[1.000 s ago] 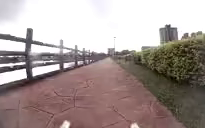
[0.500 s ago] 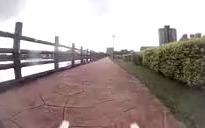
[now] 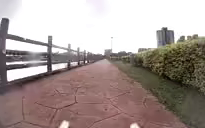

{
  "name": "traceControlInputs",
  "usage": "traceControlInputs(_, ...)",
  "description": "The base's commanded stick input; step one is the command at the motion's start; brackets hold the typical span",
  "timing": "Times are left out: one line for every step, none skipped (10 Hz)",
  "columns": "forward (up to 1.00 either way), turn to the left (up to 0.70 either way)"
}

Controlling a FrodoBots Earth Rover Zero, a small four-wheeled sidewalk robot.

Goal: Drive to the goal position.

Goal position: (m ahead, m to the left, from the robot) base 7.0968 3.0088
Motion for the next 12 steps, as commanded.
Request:
traceControlInputs(0.70,0.00)
traceControlInputs(0.70,0.00)
traceControlInputs(0.70,0.00)
traceControlInputs(0.70,0.00)
traceControlInputs(0.70,0.00)
traceControlInputs(0.70,0.00)
traceControlInputs(0.70,0.00)
traceControlInputs(0.70,0.00)
traceControlInputs(0.70,0.00)
traceControlInputs(0.70,0.00)
traceControlInputs(0.70,0.00)
traceControlInputs(0.70,0.00)
